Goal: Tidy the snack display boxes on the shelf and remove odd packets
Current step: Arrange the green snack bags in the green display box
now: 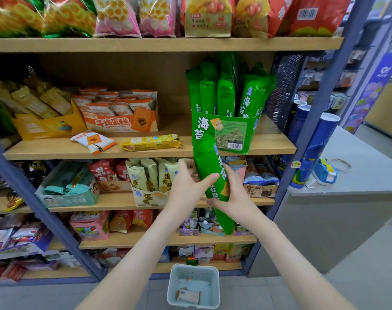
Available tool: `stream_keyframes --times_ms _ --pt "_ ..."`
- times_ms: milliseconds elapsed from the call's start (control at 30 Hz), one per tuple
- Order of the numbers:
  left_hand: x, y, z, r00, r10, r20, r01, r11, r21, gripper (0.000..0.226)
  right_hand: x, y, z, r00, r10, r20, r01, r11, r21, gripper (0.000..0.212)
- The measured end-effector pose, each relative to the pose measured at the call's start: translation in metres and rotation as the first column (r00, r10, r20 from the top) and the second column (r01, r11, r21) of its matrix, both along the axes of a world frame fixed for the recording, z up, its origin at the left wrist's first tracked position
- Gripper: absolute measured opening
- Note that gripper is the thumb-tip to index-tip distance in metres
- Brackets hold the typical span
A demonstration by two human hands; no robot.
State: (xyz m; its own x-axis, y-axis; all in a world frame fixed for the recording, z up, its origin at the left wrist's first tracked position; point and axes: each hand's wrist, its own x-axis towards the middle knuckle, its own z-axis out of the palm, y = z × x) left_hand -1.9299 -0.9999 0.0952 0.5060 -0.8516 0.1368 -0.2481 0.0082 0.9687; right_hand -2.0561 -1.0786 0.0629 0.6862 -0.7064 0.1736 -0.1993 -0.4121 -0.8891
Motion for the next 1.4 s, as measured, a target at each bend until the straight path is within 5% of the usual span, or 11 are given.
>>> stream_keyframes --times_ms 200,333,500,667,833,900,1033,1133,1267,1400 --pt "0.028 -0.015 0.045 0.925 -0.359 0.123 0.373 0.92 -0.123 0.046 -0.027 -0.024 0.055 0.98 0.067 0.188 -0.089 0.99 0.11 0.069" --pt "0.029 -0.038 0.071 0.885 -0.398 0.24 0.445 0.874 -0.195 0.045 -0.033 -0.041 0.086 0.966 0.071 0.247 -0.085 0.995 0.049 0.038" --pt "0.034 -0.086 0.091 0.854 -0.066 0.515 0.308 0.863 -0.4 0.038 -0.025 -0.07 0.11 0.875 -0.035 0.483 0.117 0.983 -0.14 0.04" --pt "0.044 -0.136 0.103 0.715 0.259 0.649 0.13 0.863 -0.488 0.037 -0.015 -0.103 0.134 0.513 -0.174 0.841 0.407 0.911 -0.06 0.044" --pt "0.063 -0.186 0.1 0.384 0.384 0.84 -0.072 0.919 -0.387 0.053 0.006 -0.135 0.138 0.566 -0.177 0.805 0.486 0.861 -0.153 0.044" --pt "0.07 -0.197 0.097 0.317 0.352 0.881 -0.15 0.935 -0.32 0.058 0.016 -0.145 0.134 0.605 -0.206 0.769 0.499 0.851 -0.165 0.04" --pt "0.079 -0.2 0.094 0.28 0.346 0.896 -0.113 0.938 -0.327 0.054 0.032 -0.157 0.128 0.688 -0.301 0.66 0.592 0.76 -0.27 0.008" --pt "0.083 -0.195 0.092 0.274 0.36 0.892 -0.034 0.93 -0.366 0.05 0.042 -0.168 0.126 0.727 -0.365 0.581 0.611 0.73 -0.306 0.041" --pt "0.088 -0.19 0.088 0.27 0.395 0.878 0.043 0.906 -0.421 0.049 0.062 -0.176 0.122 0.779 -0.413 0.471 0.587 0.745 -0.316 0.039" --pt "0.095 -0.187 0.082 0.269 0.406 0.873 0.097 0.891 -0.444 0.048 0.075 -0.178 0.12 0.733 -0.465 0.497 0.68 0.529 -0.508 0.079"
